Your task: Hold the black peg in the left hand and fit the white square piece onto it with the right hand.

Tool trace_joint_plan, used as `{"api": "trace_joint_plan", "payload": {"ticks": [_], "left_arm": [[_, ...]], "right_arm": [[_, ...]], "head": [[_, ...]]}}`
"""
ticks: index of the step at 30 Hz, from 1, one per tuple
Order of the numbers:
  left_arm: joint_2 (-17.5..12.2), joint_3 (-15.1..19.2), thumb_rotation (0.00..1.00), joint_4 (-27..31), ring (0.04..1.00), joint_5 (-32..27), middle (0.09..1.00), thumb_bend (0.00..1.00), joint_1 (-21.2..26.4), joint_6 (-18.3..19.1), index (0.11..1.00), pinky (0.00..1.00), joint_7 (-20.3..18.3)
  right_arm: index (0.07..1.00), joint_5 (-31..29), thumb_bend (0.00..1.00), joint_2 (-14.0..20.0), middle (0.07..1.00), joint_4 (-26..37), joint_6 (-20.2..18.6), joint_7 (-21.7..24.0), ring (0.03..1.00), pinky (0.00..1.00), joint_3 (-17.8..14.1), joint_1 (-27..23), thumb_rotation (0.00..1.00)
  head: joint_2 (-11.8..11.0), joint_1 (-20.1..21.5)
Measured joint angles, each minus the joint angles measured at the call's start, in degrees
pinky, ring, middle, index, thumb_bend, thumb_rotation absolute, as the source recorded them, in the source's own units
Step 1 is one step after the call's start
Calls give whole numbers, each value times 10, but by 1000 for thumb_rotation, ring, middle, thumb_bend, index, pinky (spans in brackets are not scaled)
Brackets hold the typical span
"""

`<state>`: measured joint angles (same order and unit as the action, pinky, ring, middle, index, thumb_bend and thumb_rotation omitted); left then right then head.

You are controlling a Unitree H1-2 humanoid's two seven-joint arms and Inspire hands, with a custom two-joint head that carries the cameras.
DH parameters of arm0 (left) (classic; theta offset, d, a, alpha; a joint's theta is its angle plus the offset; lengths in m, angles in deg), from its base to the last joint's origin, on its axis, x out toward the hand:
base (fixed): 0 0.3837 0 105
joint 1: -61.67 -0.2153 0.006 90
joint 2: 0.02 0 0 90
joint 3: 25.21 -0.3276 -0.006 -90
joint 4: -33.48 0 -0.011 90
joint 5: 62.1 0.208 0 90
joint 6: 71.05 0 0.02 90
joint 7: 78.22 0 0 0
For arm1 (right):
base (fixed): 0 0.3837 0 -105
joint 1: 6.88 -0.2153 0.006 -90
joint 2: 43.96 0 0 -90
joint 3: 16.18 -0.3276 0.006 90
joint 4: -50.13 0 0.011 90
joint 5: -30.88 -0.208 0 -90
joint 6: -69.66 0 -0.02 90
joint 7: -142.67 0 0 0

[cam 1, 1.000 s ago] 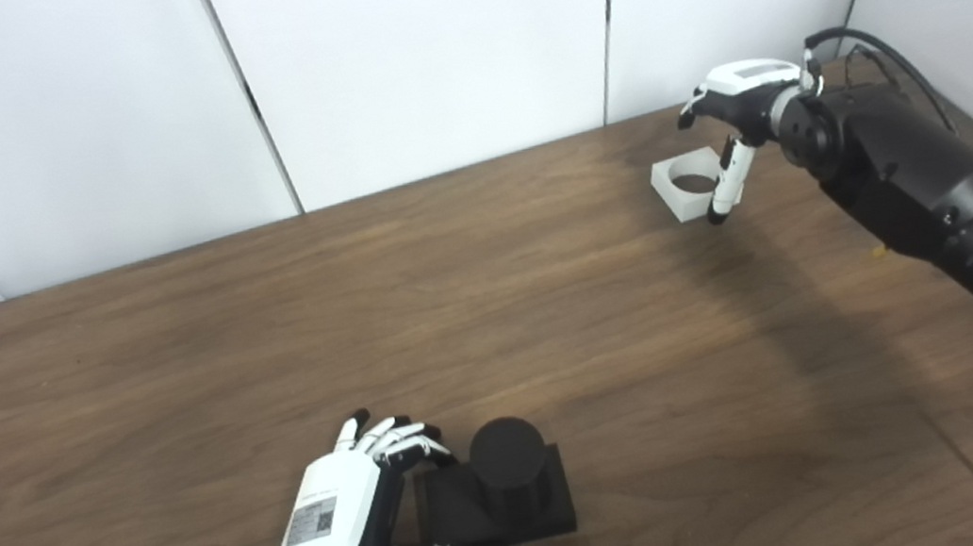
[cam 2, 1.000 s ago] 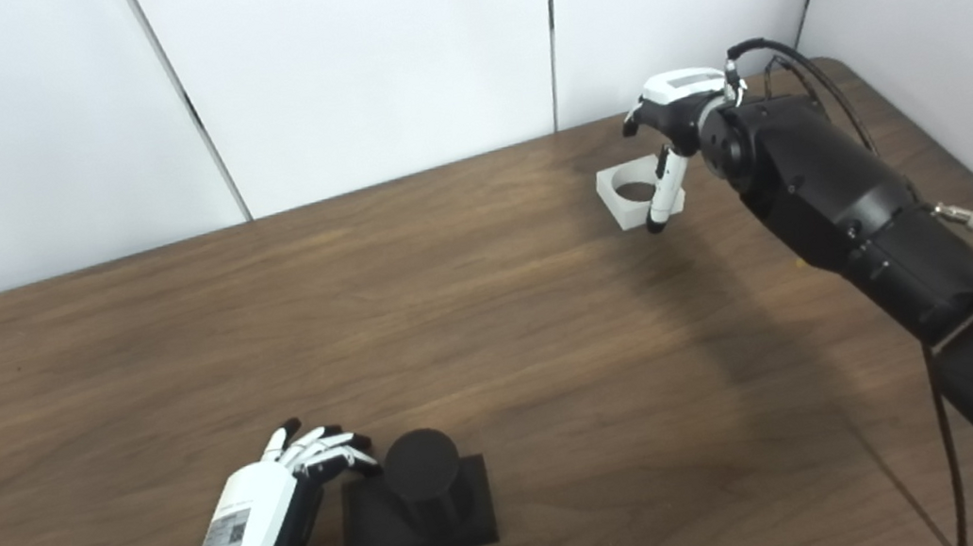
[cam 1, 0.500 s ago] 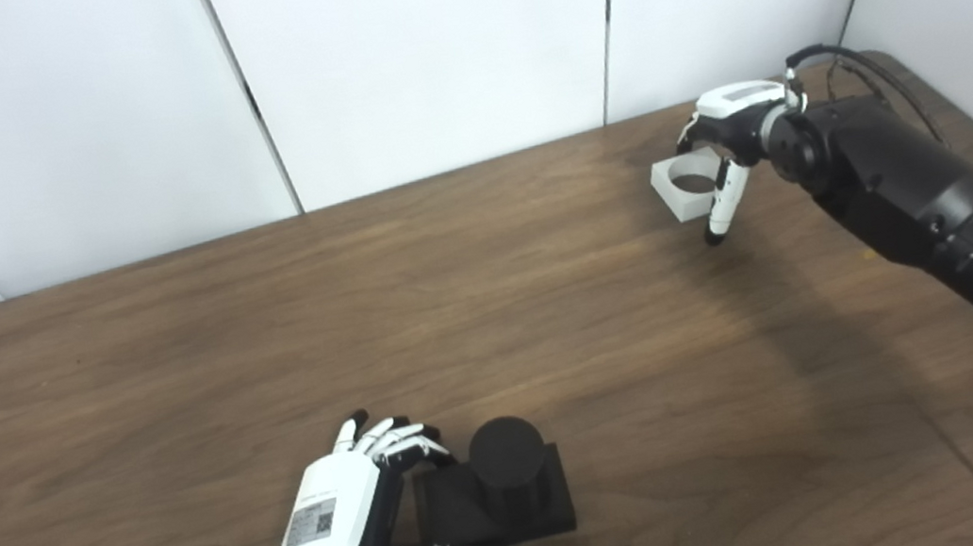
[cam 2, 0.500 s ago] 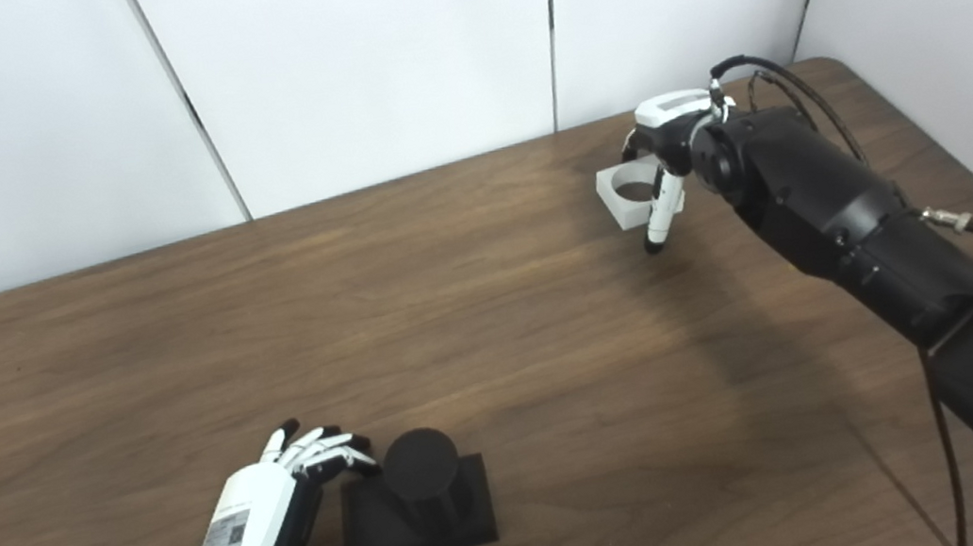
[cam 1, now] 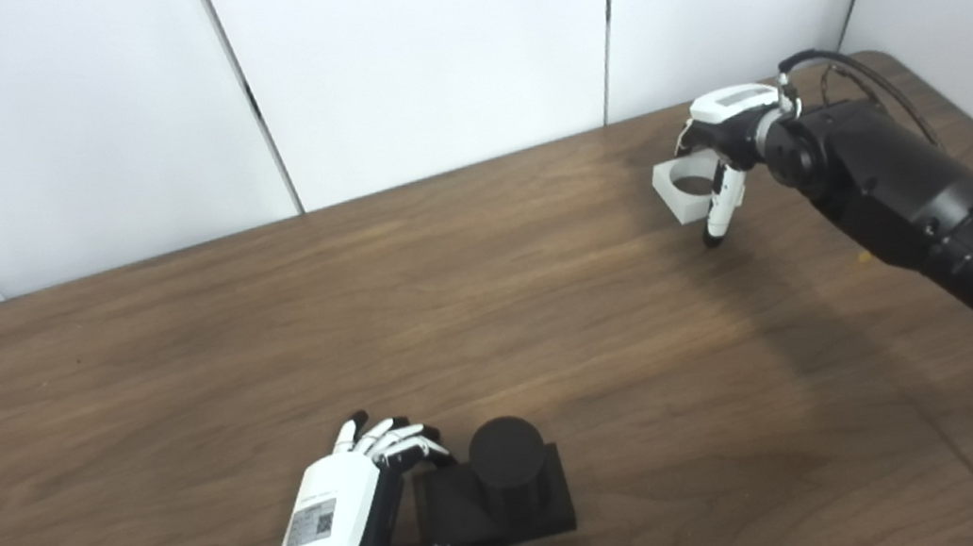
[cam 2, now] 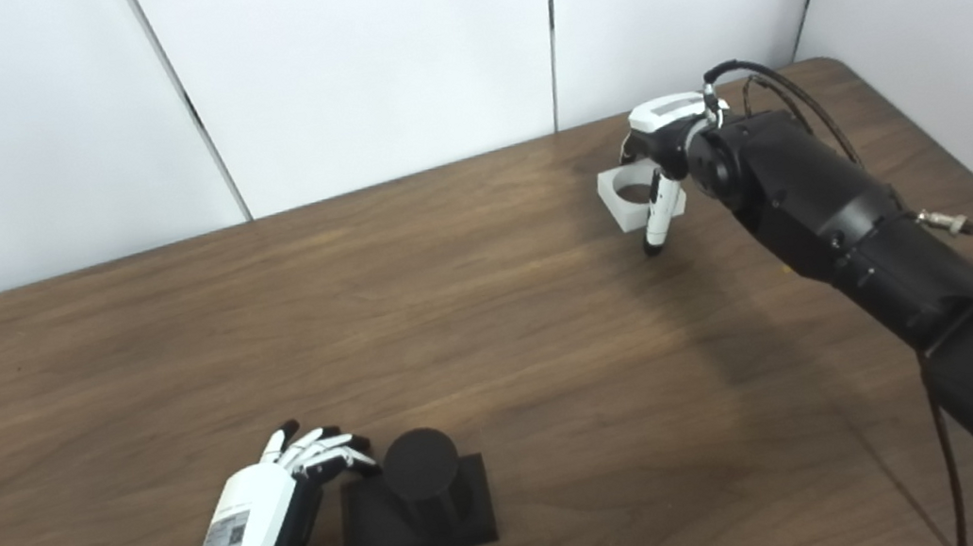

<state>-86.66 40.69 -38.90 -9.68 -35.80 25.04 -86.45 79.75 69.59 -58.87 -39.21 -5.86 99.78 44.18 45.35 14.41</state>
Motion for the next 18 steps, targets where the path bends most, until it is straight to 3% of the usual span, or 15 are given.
{"api": "trace_joint_plan", "payload": {"ticks": [1,4,18], "left_arm": [[0,0,46,0,872,0,779,517,0,0,486,1000,0],[1,0,47,0,874,0,779,516,0,0,486,1000,0],[4,3,46,2,868,5,774,516,0,0,486,1000,-4]], "right_arm": [[509,-1,560,0,879,-3,10,-7,949,881,-1,1,148],[488,-2,527,0,833,-7,38,-34,928,849,-4,7,136],[485,-3,524,0,760,-12,82,-70,860,784,-16,19,132]], "head": [[0,0],[1,-3],[1,-11]]}}
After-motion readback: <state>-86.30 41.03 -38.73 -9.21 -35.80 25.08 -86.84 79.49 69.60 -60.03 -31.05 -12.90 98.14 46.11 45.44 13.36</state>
